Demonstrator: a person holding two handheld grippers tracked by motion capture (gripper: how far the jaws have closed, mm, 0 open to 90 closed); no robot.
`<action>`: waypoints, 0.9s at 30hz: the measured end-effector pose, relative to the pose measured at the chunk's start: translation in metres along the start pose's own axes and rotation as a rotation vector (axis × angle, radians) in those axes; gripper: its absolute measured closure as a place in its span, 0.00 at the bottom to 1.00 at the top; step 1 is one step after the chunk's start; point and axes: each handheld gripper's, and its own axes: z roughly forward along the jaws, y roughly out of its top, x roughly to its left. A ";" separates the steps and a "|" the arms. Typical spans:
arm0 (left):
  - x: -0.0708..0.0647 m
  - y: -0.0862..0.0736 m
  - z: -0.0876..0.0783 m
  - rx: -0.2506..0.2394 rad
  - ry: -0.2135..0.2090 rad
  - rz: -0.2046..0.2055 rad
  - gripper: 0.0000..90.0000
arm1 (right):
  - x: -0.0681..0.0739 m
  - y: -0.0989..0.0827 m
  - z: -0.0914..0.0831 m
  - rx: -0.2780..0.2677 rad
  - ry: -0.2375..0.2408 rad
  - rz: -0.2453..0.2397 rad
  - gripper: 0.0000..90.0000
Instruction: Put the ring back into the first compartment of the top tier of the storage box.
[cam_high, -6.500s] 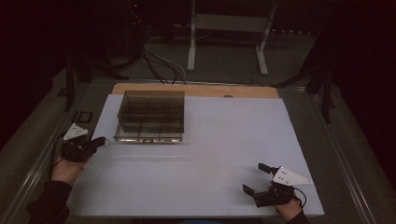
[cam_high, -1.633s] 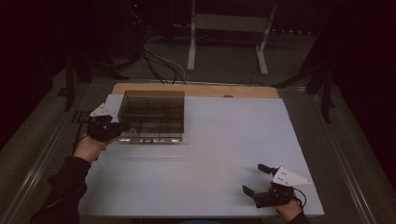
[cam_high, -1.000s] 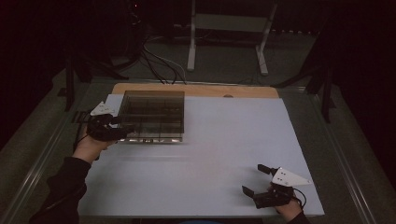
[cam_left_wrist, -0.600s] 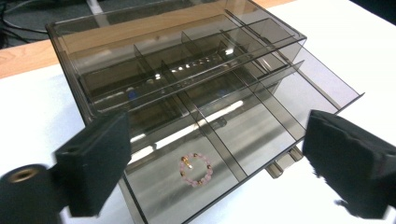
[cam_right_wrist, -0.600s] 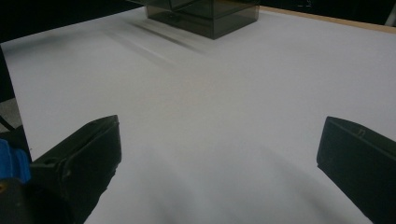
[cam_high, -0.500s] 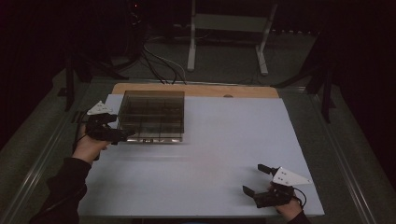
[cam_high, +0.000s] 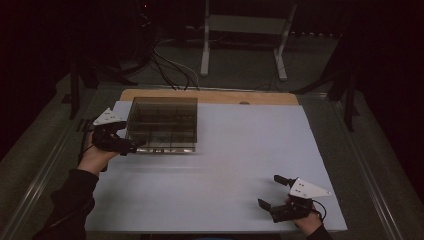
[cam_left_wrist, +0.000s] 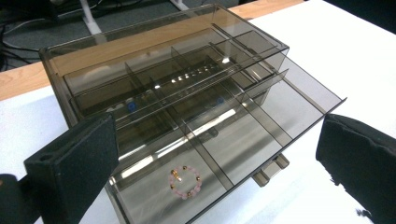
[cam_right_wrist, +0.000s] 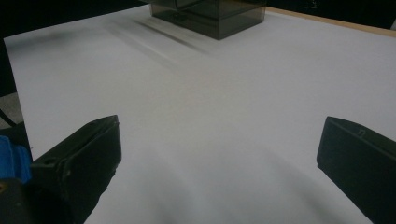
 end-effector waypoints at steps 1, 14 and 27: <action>0.000 0.000 -0.001 -0.003 -0.008 0.001 0.01 | 0.000 0.000 0.000 0.000 -0.001 0.000 0.00; -0.010 -0.005 -0.020 -0.045 -0.018 0.016 0.01 | 0.001 0.000 0.001 0.004 -0.005 -0.001 0.00; -0.023 -0.033 -0.028 -0.046 -0.057 0.046 0.01 | 0.002 0.000 0.001 0.006 -0.004 0.000 0.00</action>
